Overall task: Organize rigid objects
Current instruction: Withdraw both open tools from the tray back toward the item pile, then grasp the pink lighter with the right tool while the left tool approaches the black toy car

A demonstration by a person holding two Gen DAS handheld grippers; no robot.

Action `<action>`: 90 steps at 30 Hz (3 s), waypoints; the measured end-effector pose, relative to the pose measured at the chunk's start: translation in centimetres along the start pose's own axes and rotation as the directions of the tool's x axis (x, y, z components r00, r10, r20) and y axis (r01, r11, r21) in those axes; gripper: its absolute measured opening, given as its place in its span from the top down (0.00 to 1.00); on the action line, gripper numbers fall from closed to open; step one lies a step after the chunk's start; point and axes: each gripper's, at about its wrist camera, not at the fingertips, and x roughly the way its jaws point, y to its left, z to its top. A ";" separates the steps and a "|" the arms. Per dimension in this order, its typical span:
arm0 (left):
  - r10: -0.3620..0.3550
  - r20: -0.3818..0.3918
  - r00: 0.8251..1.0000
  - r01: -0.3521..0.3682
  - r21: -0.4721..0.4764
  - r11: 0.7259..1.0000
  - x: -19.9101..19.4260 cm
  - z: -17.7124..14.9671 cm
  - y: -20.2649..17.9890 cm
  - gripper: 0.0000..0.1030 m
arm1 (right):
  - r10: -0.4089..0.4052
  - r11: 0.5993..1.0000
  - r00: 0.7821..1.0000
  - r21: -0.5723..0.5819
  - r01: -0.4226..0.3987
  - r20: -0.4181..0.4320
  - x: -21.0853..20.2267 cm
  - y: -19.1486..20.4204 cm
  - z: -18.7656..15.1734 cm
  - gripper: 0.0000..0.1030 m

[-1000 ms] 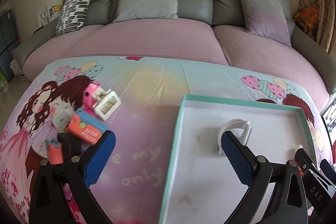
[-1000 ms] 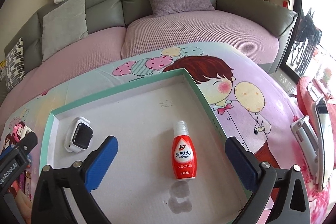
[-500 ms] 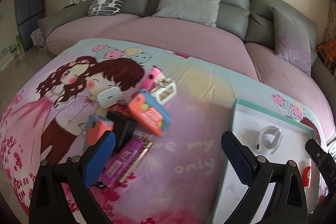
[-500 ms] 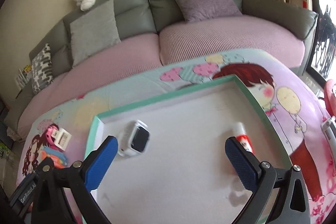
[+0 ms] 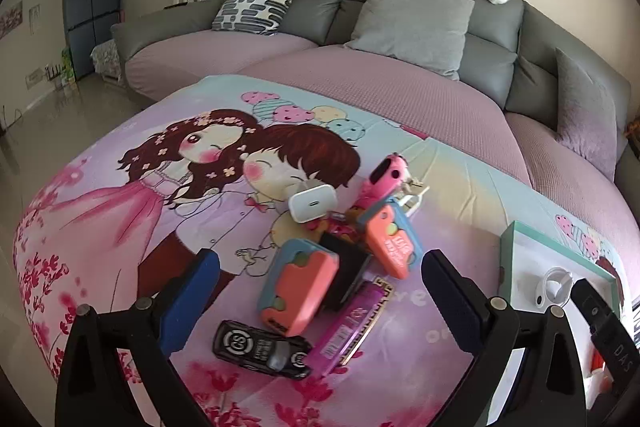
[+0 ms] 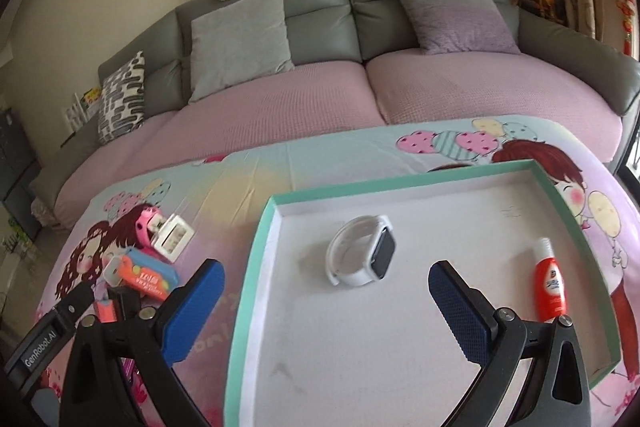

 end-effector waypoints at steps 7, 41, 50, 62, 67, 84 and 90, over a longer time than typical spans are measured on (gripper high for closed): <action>0.049 0.028 0.998 -0.049 -0.013 0.999 -0.1 0.4 3.0 0.02 | 0.021 0.999 1.000 -0.045 -0.021 0.005 0.5 2.3 -0.8 0.00; 0.065 -0.235 0.970 -0.099 -0.136 0.986 4.2 -1.0 11.5 0.02 | 0.165 0.929 0.957 -0.289 -0.232 -0.238 5.3 16.1 -7.7 0.21; 0.030 -0.252 0.967 -0.068 -0.142 0.987 4.5 -1.1 11.4 0.02 | 0.217 0.922 0.936 -0.256 -0.289 -0.276 5.3 16.0 -8.0 0.61; -0.020 -0.260 0.965 -0.008 -0.110 0.994 3.9 -1.1 9.9 0.02 | 0.280 0.925 0.907 -0.163 -0.342 -0.315 5.1 14.1 -7.7 0.76; -0.039 -0.271 0.962 0.020 -0.074 0.997 3.8 -1.2 8.9 0.02 | 0.290 0.925 0.900 -0.145 -0.350 -0.324 4.8 13.3 -7.5 0.78; -0.048 -0.300 0.953 0.050 0.000 0.999 4.2 -1.9 6.9 0.02 | 0.348 0.920 0.878 -0.060 -0.387 -0.329 4.3 10.8 -6.6 0.78; -0.052 -0.311 0.949 0.060 0.016 0.998 4.4 -2.1 6.5 0.02 | 0.364 0.918 0.872 -0.034 -0.396 -0.326 4.1 10.2 -6.3 0.78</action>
